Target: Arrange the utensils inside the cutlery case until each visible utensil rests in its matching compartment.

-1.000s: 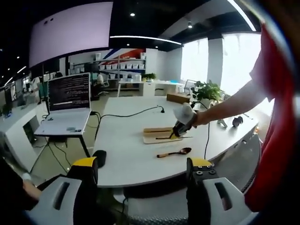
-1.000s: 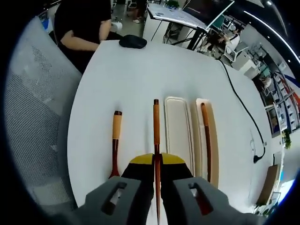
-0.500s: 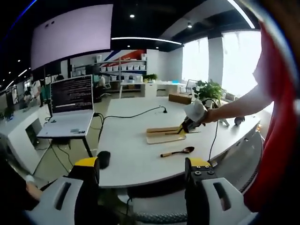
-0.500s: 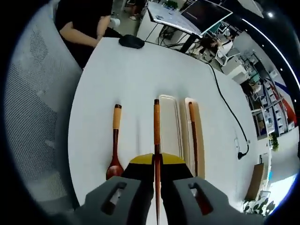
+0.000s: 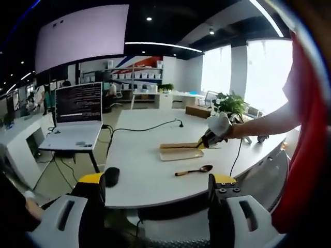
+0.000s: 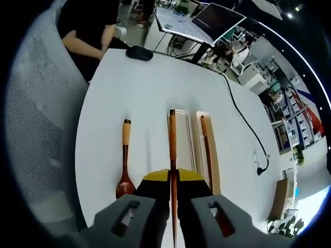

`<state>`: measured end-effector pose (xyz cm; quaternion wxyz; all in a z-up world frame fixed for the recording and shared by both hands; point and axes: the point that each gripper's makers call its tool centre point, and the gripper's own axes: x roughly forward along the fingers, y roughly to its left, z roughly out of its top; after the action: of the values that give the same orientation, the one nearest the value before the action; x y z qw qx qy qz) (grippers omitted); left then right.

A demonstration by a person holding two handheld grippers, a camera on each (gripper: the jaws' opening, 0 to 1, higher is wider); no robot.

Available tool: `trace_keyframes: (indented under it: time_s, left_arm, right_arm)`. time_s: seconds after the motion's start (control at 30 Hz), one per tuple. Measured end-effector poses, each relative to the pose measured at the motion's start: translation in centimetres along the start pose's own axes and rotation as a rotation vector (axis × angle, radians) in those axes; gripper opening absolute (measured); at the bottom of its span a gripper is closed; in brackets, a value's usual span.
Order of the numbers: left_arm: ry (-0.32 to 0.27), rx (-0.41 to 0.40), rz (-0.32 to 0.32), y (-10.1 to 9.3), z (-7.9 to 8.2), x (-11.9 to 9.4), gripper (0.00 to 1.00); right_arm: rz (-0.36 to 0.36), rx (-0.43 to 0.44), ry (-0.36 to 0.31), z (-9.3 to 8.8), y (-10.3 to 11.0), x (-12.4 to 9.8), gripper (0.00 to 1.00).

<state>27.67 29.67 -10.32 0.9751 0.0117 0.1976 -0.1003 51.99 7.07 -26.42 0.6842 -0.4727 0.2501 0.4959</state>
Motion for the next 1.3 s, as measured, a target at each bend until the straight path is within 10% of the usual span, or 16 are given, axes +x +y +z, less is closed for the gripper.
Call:
trace_keyframes:
  time_s: [1.3]
  left_arm:
    - [0.022,-0.025,0.025,-0.3,-1.5,-0.4,0.80]
  right_arm:
    - [-0.022,-0.017,0.014,0.8,-2.0,-0.8,0.00]
